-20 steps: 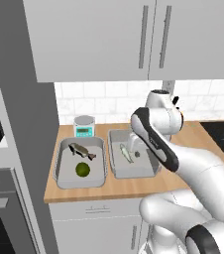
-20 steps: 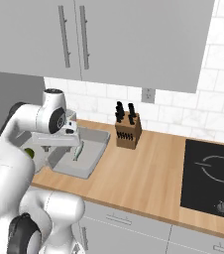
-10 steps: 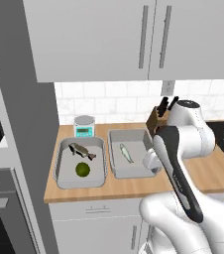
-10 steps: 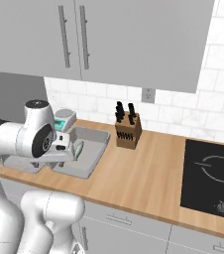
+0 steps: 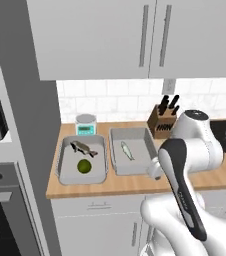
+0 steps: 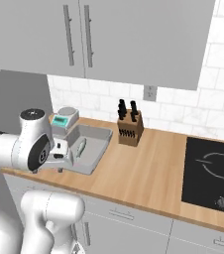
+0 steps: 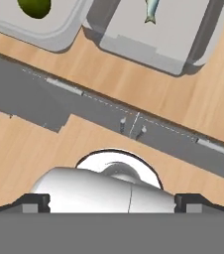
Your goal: Place one lime and one fish in each tupperware on the nearby counter, to pack two identical lunches.
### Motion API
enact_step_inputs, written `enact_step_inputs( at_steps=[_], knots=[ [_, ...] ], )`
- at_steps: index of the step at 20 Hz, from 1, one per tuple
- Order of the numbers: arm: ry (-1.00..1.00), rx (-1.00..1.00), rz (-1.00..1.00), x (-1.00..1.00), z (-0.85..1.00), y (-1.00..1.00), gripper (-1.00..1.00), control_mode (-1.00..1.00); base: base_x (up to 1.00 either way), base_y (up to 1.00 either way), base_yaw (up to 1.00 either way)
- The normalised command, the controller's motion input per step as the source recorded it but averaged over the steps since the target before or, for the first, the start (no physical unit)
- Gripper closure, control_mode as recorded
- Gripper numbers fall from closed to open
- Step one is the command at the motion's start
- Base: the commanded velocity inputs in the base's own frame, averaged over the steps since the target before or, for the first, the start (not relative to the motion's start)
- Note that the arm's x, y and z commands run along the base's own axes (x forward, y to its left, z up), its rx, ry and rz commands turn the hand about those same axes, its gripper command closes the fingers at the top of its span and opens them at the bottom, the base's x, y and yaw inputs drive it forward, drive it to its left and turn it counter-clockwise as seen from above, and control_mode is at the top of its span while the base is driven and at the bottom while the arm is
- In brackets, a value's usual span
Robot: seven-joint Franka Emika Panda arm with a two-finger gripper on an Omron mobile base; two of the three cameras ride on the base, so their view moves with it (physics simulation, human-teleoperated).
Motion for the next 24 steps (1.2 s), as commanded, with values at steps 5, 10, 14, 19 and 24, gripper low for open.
enact_step_inputs(
  at_steps=[5,10,14,19,24],
  knots=[
    [0.0,0.0,0.0,0.0,0.0,0.0,-1.0,1.0,-1.0,0.8,0.26],
    [0.0,0.0,0.0,0.0,0.0,0.0,-1.0,1.0,-0.42,0.91,0.74],
    [0.0,0.0,0.0,0.0,0.0,0.0,-1.0,1.0,0.0,0.89,0.86],
    [0.0,0.0,0.0,0.0,0.0,0.0,-1.0,1.0,0.0,0.85,0.89],
    [0.0,0.0,0.0,0.0,0.0,0.0,-1.0,1.0,0.0,0.86,0.86]
  ],
)
